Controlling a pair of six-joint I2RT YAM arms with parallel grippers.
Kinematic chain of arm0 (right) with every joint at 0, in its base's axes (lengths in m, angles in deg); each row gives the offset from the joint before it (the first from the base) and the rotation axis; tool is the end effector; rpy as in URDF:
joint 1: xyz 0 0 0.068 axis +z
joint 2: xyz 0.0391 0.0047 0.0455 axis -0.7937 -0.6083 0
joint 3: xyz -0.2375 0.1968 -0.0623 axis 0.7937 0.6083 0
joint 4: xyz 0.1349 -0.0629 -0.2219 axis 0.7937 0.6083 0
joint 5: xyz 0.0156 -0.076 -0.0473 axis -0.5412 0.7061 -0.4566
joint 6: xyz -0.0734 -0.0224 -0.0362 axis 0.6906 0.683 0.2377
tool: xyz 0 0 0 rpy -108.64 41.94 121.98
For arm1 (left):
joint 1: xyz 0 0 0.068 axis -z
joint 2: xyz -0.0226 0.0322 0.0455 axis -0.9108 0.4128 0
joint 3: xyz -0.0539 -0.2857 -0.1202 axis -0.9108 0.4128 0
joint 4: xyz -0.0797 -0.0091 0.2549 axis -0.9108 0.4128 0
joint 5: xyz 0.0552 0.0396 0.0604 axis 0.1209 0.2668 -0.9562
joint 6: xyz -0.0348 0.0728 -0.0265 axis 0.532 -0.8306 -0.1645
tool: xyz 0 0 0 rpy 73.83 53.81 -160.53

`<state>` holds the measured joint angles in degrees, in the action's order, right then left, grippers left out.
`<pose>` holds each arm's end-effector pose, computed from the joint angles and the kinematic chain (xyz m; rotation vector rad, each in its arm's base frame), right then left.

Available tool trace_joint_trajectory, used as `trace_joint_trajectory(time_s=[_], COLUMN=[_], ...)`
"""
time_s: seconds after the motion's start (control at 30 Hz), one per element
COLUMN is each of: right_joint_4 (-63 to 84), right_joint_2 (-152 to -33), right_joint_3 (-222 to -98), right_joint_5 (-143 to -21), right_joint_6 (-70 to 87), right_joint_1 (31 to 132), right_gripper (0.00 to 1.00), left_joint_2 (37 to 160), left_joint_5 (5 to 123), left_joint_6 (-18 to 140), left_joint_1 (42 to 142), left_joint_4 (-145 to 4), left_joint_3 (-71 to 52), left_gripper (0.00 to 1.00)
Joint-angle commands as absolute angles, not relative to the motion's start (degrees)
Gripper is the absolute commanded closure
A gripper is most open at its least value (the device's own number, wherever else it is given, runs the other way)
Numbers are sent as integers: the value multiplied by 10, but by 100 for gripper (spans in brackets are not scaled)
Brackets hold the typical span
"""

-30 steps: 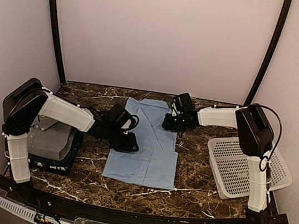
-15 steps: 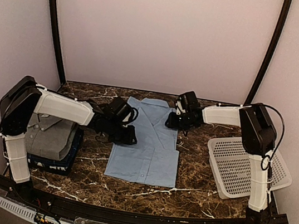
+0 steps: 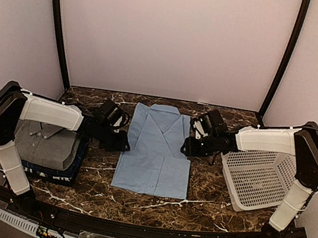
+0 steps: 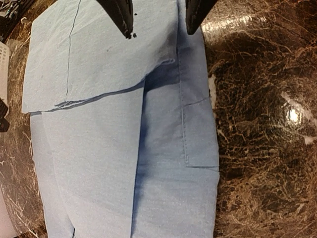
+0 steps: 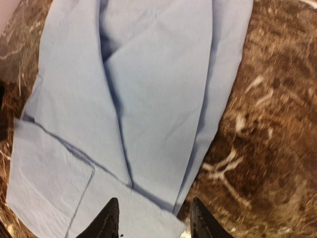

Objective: Fold and stack the long sleeve shirts
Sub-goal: Flatten out the crumpled shirt at the center of the board.

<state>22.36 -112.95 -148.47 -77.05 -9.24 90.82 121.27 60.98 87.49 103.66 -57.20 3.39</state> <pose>0.3216 0.2582 0.1976 -0.3181 2.4924 0.5295 0.3041 -0.2465 0.1919 0.0387 2.5727 -0.6621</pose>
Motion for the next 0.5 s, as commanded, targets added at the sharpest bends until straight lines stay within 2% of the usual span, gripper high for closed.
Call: trace_joint_trajectory(time_s=[0.0, 0.2, 0.47], right_joint_4=[219, 206, 189], right_joint_2=[-1089, -1060, -1083], right_joint_3=[-1413, -1358, -1373], right_joint_5=[-747, -747, -758], right_joint_6=[-126, -153, -156], right_joint_1=[933, 935, 935], right_gripper=[54, 53, 54], left_joint_2=[1214, 1226, 1240], left_joint_5=[632, 639, 623], left_joint_6=[870, 872, 869], left_joint_1=[1036, 1035, 1035], left_joint_4=[-575, -591, -589], left_joint_3=[48, 48, 41], left_gripper=[65, 64, 64])
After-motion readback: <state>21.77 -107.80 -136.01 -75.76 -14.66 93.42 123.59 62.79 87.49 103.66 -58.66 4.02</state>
